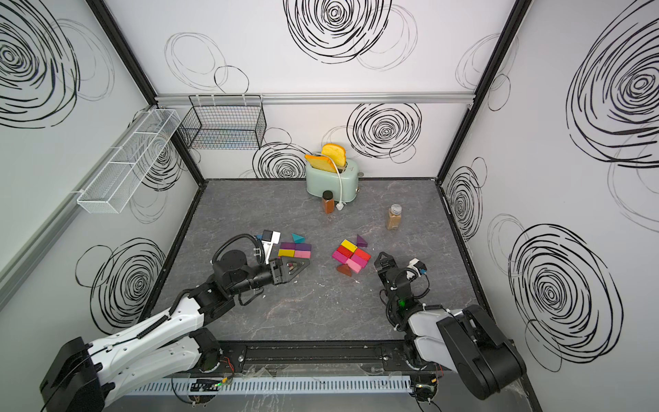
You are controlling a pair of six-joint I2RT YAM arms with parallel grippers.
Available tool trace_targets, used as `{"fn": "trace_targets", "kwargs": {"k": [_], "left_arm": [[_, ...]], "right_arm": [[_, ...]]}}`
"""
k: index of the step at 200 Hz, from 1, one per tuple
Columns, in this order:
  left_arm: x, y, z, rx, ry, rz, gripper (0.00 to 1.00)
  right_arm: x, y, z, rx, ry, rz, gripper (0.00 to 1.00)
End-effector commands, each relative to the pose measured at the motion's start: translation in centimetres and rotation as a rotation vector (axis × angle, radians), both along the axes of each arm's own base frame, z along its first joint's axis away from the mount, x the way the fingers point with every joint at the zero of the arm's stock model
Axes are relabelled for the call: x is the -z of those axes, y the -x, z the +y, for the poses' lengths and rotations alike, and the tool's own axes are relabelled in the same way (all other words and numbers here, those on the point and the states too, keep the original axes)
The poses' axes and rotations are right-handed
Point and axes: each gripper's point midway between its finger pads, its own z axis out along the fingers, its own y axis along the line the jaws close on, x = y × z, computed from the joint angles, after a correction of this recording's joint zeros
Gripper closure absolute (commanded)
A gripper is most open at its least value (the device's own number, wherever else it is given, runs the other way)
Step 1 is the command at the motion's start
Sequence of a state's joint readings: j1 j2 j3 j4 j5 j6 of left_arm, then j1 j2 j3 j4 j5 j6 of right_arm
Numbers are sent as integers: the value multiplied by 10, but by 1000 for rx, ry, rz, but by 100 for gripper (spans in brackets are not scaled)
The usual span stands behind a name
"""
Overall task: Assemble a piece of candy with building blocks
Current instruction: Adjust the building block at the center of the board.
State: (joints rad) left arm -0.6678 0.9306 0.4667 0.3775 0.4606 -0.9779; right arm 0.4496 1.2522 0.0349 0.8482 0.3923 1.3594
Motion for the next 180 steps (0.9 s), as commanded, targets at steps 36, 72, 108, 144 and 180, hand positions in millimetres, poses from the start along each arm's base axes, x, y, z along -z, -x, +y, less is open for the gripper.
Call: {"fn": "trace_targets", "kwargs": {"k": [36, 72, 108, 144, 180], "left_arm": [[-13, -2, 1, 13, 17, -38, 2], [-14, -1, 1, 13, 22, -38, 2], [-18, -2, 3, -1, 26, -44, 2], [-21, -2, 7, -21, 29, -54, 2], [-16, -2, 7, -16, 35, -45, 2]], "right_arm": [[-5, -7, 12, 157, -208, -29, 1], [-2, -9, 16, 199, -248, -12, 1], [9, -13, 24, 238, -306, 74, 1], [-4, -15, 31, 202, -276, 70, 1], [-11, -3, 14, 85, -96, 132, 1]]}}
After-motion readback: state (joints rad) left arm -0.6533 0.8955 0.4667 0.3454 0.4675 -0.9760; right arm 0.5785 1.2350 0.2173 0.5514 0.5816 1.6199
